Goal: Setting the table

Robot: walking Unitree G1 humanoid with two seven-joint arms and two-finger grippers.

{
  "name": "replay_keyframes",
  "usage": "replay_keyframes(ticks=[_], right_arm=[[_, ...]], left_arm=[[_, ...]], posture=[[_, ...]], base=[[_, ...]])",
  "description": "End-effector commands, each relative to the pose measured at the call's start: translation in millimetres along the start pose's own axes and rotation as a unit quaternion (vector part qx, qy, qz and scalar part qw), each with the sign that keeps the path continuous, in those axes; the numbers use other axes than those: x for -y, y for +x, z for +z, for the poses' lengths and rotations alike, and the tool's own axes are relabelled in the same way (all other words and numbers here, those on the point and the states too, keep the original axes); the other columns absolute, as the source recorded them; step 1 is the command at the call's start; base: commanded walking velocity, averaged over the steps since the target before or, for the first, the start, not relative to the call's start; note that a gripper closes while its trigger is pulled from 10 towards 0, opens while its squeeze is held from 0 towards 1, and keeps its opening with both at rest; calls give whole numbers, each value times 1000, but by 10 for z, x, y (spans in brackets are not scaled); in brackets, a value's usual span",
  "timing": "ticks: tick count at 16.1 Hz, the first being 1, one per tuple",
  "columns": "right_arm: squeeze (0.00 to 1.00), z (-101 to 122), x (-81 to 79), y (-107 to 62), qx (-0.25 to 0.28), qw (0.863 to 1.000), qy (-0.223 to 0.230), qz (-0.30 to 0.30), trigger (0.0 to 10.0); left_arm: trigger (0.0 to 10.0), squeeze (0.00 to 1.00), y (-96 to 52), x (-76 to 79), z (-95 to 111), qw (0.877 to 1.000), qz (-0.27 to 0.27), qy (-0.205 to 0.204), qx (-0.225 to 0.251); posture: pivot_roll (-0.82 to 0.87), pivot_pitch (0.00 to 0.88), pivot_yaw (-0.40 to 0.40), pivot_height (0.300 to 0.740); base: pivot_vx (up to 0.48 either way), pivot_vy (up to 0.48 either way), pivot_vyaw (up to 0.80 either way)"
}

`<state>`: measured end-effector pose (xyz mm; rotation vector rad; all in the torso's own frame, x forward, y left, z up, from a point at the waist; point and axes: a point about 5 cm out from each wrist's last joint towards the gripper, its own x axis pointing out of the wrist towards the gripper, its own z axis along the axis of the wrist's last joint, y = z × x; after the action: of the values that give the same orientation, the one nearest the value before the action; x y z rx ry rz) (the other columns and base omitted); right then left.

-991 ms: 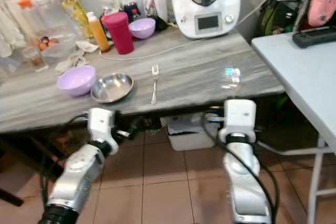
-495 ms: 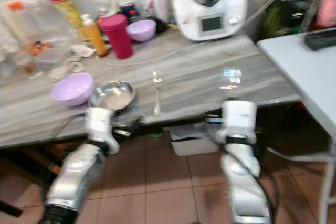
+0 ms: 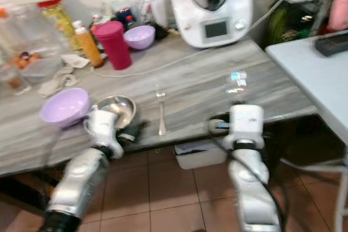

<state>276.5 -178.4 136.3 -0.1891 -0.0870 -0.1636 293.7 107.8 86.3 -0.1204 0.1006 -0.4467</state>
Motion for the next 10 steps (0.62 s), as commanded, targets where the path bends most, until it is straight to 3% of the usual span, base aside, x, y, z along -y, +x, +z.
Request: replay_keyframes(ticks=[1, 4, 7, 10], right_arm=[[0, 77, -128, 1, 16, 1000, 13, 17, 10000], [0, 97, -142, 2, 23, 999, 6, 25, 10000], [0, 97, -141, 2, 23, 999, 9, 25, 10000], [0, 88, -148, -7, 21, 999, 10, 26, 10000]], left_arm=[[10000, 0, -75, -172, 14, 1000, 24, 15, -4], [10000, 0, -87, -192, 35, 999, 31, 13, 2], [10000, 0, -132, -224, 129, 998, 42, 21, 31], [10000, 0, -263, -278, 232, 995, 48, 54, 63]], posture=[[-333, 14, 142, 740], [-331, 14, 140, 740], [-327, 16, 136, 740], [-323, 24, 136, 740]], base=[[300, 0, 0], [296, 0, 0], [0, 0, 135], [0, 0, 0]])
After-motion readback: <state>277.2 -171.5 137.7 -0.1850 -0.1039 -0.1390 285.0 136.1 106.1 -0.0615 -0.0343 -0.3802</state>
